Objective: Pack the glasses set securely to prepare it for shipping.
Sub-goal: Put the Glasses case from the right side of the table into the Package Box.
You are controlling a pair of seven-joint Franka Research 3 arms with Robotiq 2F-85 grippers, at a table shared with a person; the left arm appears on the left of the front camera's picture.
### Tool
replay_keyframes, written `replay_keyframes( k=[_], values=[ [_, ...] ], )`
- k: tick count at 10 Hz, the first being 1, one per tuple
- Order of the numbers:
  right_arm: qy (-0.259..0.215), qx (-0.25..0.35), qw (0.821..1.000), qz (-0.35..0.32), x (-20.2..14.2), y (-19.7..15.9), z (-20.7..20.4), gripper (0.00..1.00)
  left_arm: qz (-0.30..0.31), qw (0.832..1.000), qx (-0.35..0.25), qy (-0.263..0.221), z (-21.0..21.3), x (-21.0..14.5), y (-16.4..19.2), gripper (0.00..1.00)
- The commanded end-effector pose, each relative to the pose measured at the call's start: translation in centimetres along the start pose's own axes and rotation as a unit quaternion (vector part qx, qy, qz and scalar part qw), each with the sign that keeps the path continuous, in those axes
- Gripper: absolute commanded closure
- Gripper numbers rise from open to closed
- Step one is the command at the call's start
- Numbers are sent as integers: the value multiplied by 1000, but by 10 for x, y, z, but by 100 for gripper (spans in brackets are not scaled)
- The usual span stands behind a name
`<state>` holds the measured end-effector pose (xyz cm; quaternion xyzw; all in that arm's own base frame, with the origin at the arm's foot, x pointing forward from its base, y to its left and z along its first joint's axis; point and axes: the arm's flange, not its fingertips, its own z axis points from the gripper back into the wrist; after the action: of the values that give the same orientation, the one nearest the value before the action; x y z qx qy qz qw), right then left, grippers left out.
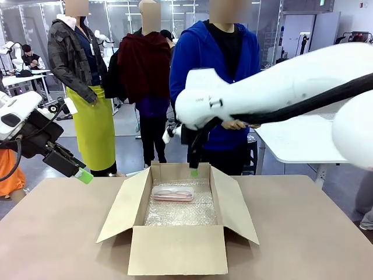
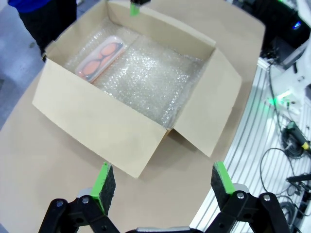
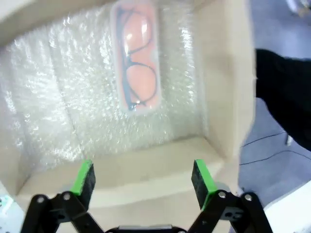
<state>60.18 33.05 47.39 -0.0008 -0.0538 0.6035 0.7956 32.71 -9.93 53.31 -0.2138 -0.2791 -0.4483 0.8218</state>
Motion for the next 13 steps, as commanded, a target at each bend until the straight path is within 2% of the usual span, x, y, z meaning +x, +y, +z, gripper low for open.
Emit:
replay_keyframes(
  k=[1, 3, 6, 8, 10, 11, 13],
  values=[
    [-49, -21, 994, -100, -50, 28, 18, 0, -1, 1000, -9, -4, 2, 0, 0, 0],
    [-113, -47, 973, -196, -97, 43, 31, 0, -1, 1000, -9, -4, 2, 0, 0, 0],
    [-126, -72, 954, -261, -151, 86, 48, 0, -1, 1000, -9, -4, 2, 0, 0, 0],
    [-159, -70, 929, -326, -194, 113, 51, 0, -1, 1000, -9, -4, 2, 0, 0, 0],
    [-170, -31, 938, -301, -229, 123, 62, 0, -1, 1000, -9, -4, 2, 0, 0, 0],
    [-154, -19, 938, -311, -247, 127, 68, 0, -1, 1000, -9, -4, 2, 0, 0, 0],
    [-173, -25, 937, -304, -271, 138, 67, 0, -1, 1000, -9, -4, 2, 0, 0, 0]
  ],
)
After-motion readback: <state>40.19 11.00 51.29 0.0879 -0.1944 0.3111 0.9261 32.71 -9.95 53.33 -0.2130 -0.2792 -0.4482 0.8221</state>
